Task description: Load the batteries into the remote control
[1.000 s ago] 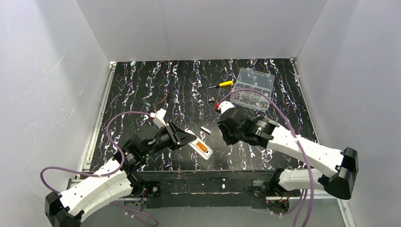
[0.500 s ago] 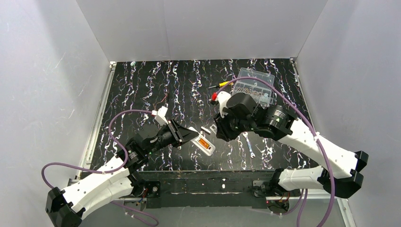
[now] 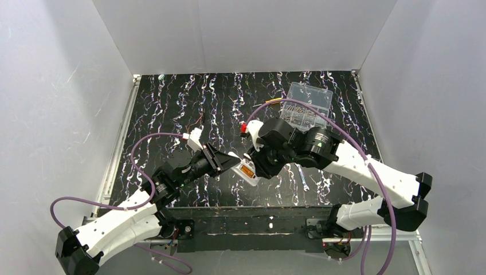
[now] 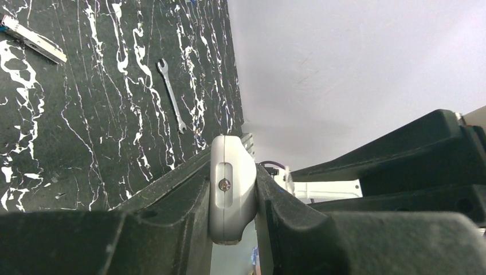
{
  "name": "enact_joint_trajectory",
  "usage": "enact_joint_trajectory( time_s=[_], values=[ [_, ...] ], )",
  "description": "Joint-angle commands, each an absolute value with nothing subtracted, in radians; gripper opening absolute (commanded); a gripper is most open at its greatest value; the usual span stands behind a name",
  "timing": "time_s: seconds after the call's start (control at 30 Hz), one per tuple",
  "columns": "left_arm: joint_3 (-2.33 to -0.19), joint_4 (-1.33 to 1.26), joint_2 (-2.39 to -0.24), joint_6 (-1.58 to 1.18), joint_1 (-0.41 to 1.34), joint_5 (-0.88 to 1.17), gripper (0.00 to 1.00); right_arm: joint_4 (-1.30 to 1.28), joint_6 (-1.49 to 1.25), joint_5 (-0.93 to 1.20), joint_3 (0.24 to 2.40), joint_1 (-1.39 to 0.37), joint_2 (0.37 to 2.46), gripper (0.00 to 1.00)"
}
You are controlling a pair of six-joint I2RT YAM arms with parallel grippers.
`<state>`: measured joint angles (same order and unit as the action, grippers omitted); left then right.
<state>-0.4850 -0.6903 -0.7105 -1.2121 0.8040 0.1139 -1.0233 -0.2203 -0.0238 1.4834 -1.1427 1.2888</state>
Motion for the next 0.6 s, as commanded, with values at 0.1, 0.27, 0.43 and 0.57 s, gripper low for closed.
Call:
enact_joint_trajectory(
  time_s=[0.1, 0.27, 0.43, 0.57],
  values=[
    [-0.517, -0.782, -0.711, -1.232, 0.798, 0.112, 0.00, -1.003, -0.172, 0.027, 1.551, -1.166, 1.333, 0.21],
    [-0.520, -0.793, -0.719, -1.239, 0.798, 0.115, 0.00, -0.996, -0.163, 0.028, 1.561, -1.169, 1.356, 0.21],
    [-0.521, -0.800, -0.721, -1.239, 0.798, 0.122, 0.00, -0.988, -0.160, 0.030, 1.559, -1.170, 1.364, 0.21],
    [-0.523, -0.807, -0.724, -1.242, 0.798, 0.127, 0.00, -0.986, -0.157, 0.031, 1.554, -1.170, 1.371, 0.21]
  ],
)
